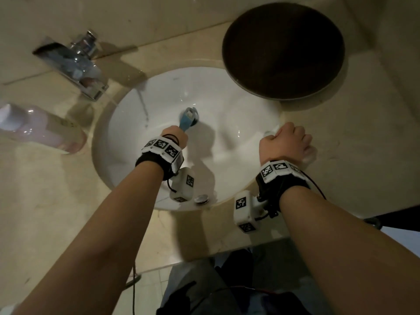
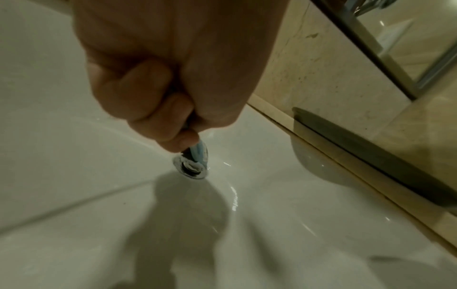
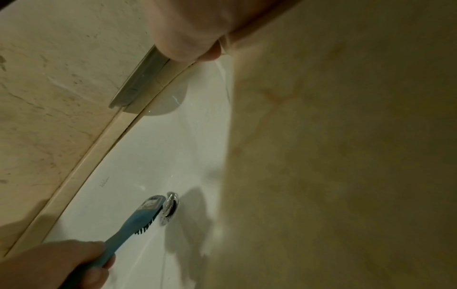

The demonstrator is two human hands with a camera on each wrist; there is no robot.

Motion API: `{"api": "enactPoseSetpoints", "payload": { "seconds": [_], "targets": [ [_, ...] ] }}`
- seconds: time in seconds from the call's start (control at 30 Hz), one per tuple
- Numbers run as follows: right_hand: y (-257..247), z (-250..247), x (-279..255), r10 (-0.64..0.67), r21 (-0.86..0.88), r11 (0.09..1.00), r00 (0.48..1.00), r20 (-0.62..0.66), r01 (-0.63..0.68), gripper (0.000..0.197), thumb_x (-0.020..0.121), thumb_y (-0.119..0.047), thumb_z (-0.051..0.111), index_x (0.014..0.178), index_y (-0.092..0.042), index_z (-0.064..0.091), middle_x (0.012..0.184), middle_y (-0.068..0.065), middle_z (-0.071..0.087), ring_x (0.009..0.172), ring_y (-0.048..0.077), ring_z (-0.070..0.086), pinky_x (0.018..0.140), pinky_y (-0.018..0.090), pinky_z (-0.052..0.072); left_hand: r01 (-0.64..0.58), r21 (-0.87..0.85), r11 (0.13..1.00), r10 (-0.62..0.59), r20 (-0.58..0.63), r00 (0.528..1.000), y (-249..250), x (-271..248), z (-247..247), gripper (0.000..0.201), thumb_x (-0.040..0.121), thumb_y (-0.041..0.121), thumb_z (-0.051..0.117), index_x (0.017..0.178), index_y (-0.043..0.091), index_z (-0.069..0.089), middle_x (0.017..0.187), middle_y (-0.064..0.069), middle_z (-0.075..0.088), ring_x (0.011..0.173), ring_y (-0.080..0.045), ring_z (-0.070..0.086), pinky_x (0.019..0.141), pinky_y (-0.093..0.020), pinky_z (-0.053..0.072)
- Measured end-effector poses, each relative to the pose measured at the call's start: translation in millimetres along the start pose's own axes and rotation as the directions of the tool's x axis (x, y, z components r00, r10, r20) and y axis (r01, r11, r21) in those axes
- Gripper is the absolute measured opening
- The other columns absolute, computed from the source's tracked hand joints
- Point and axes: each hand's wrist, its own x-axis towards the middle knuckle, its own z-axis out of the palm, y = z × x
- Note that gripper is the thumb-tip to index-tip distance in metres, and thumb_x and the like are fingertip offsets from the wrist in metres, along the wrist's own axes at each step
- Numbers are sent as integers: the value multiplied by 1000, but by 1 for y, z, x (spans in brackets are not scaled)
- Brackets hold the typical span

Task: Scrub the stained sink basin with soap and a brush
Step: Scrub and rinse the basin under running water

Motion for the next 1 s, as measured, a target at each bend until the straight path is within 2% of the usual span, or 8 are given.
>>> {"api": "enactPoseSetpoints", "payload": {
  "seconds": [0.1, 0.2, 0.3, 0.43, 0.6, 0.73, 0.87, 1.0],
  "targets": [
    [-1, 0, -1, 5, 35, 999, 1000, -2, -5, 31, 83, -18, 49, 112, -7, 53, 124, 14, 49, 119, 32, 39, 99, 42, 27, 52, -48, 997, -55, -49, 997, -11, -10, -2, 11, 94, 8, 39, 94, 5, 50, 83, -12, 49, 90, -33, 54, 66, -28, 38],
    [0, 1, 0, 0, 60, 998, 1000, -2, 0, 33, 83, -18, 49, 114, -7, 53, 127, 15, 48, 121, 33, 38, 100, 43, 26, 87, -161, 983, -102, -88, 991, -34, -13, -6, 20, 95, 12, 38, 101, 5, 56, 110, -20, 59, 116, -35, 53, 77, -30, 37],
    [2, 2, 1, -7, 79, 997, 1000, -11, 8, 34, 82, -17, 49, 114, -6, 54, 126, 15, 48, 121, 33, 39, 99, 42, 29, 149, -228, 962, -173, -90, 981, -55, -17, -15, 34, 94, 13, 41, 119, -2, 58, 125, -19, 58, 118, -34, 53, 79, -32, 39],
    [2, 3, 2, -12, 87, 996, 1000, -17, 13, 35, 82, -17, 49, 114, -5, 54, 125, 16, 49, 119, 34, 40, 98, 43, 30, 234, -287, 929, -269, -91, 959, -71, -30, -28, 29, 96, 17, 39, 104, -5, 55, 80, -14, 56, 84, -31, 51, 71, -32, 38],
    [3, 1, 0, -15, 81, 997, 1000, -13, 16, 35, 82, -16, 49, 115, -3, 53, 127, 18, 48, 120, 35, 40, 98, 43, 30, 237, -344, 909, -298, -138, 944, -80, -49, -41, 38, 100, 5, 28, 131, -11, 41, 133, -25, 49, 123, -36, 48, 98, -35, 40],
    [-4, -1, -3, 30, 71, 997, 1000, -8, -29, 36, 84, -19, 48, 116, -4, 51, 130, 17, 45, 123, 34, 38, 100, 43, 30, 269, -406, 873, -338, -106, 935, -89, -62, -48, 41, 101, 11, 29, 134, -11, 38, 140, -24, 42, 130, -33, 41, 82, -26, 34],
    [-11, -1, -8, 86, 71, 994, 996, 1, -86, 39, 82, -19, 50, 118, -4, 46, 132, 18, 42, 123, 33, 38, 100, 42, 30, 241, -499, 832, -370, -177, 912, -100, -75, -52, 43, 98, 10, 36, 137, -8, 36, 144, -24, 37, 133, -34, 36, 105, -33, 31],
    [-5, 6, -15, 45, 78, 996, 996, -80, -39, 37, 74, -10, 47, 110, -3, 49, 124, 20, 47, 116, 36, 43, 92, 42, 33, 270, -482, 833, -441, -285, 851, -117, -65, -50, 48, 86, 22, 49, 131, 5, 42, 136, -19, 43, 127, -37, 41, 108, -45, 33]
  ]
}}
